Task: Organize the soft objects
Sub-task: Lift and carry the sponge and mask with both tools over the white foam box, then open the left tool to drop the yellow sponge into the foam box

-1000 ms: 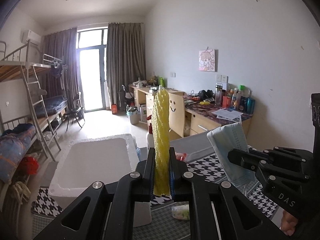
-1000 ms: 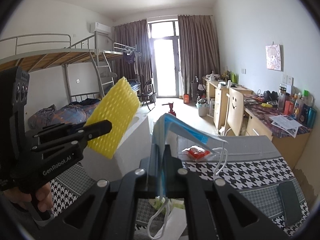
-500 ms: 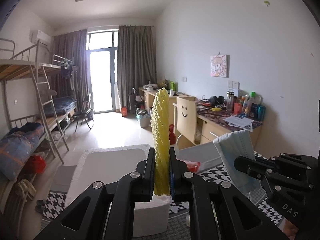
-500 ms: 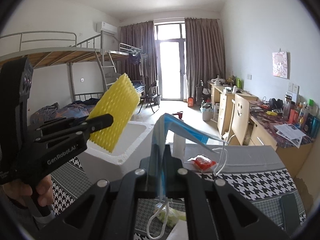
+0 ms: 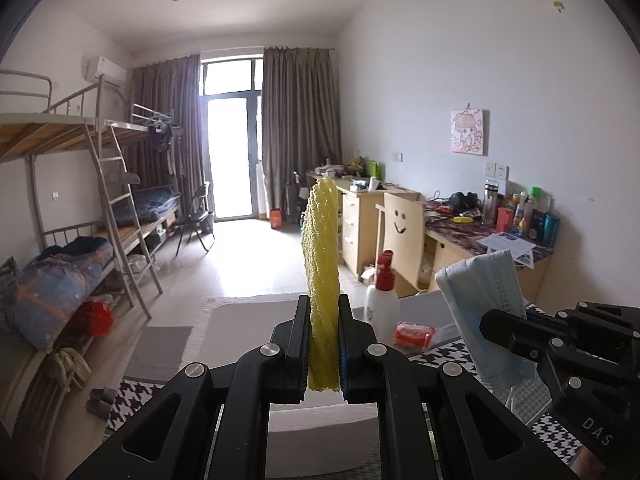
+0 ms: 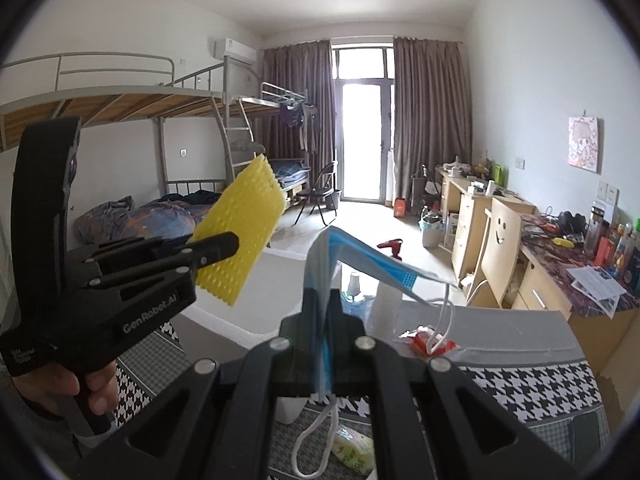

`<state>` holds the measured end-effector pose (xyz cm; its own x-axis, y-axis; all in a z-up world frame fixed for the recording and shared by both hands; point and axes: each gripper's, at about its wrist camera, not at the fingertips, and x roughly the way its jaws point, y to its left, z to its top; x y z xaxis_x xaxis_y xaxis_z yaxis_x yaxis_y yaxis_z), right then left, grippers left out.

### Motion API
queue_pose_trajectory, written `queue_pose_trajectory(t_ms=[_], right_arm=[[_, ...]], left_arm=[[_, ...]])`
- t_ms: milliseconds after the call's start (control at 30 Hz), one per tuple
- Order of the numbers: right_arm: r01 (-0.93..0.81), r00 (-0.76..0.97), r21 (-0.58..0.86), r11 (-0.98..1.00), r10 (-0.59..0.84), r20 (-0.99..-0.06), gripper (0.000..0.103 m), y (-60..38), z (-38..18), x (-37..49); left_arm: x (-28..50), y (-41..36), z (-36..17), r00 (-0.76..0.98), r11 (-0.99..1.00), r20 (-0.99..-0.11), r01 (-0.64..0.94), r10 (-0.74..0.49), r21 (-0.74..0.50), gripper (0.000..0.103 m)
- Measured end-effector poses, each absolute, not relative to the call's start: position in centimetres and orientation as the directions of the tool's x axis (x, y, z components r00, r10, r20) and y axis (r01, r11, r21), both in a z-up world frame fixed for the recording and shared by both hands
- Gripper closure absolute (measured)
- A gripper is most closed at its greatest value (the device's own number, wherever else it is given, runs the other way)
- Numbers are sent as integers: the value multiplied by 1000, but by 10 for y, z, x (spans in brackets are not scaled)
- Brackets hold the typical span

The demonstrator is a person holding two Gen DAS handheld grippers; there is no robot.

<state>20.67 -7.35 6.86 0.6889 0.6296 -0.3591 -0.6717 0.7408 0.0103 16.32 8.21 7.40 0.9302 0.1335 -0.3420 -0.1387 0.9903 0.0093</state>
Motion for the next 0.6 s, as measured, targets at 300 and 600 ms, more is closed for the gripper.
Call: queue_pose_trajectory(t_ms=[300, 600], right_arm=[[-702, 655, 20, 712, 656, -374, 96, -58, 70, 219], [-720, 630, 20, 694, 665, -402, 96, -46, 68, 230]], left_arm=[[169, 95, 72, 917, 985, -363, -174, 163, 1, 91], [181, 103, 66, 902, 983, -400, -184, 163, -14, 91]])
